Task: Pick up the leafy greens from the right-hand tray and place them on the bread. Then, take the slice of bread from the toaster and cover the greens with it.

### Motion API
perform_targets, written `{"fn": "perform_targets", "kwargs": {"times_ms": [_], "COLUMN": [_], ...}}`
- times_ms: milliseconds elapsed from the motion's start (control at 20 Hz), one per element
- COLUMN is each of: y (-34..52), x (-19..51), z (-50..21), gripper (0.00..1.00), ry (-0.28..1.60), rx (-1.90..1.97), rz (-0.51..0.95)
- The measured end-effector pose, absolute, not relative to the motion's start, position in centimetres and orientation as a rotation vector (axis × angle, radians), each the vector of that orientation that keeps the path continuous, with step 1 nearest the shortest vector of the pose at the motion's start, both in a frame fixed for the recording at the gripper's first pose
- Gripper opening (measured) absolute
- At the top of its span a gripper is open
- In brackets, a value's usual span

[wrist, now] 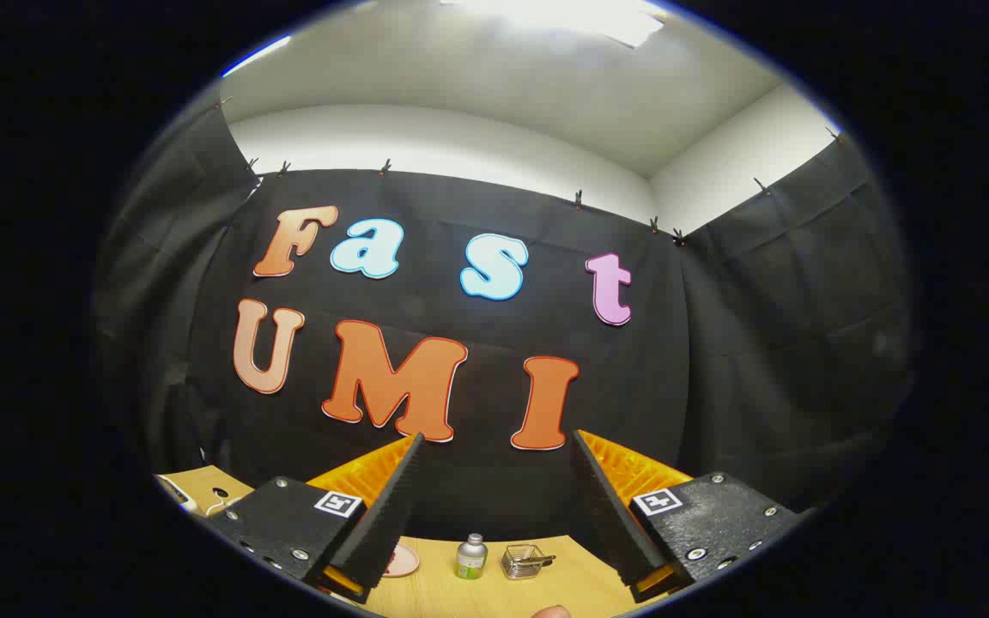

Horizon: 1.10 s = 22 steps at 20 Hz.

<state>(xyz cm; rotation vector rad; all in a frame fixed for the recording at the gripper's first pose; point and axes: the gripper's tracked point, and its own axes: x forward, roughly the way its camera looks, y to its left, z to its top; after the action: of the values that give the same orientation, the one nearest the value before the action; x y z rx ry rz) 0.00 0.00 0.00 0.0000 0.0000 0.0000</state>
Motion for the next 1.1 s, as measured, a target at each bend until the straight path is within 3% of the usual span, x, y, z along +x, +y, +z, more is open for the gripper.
{"fn": "perform_targets", "kwargs": {"times_ms": [700, 1100], "y": [0.1, -0.4], "x": [-0.3, -0.8], "z": [-1.0, -5.9], "gripper": [0.99, 0.99], "ry": [0.047, 0.16], "rx": [-0.027, -0.02], "rz": [0.023, 0.032]}}
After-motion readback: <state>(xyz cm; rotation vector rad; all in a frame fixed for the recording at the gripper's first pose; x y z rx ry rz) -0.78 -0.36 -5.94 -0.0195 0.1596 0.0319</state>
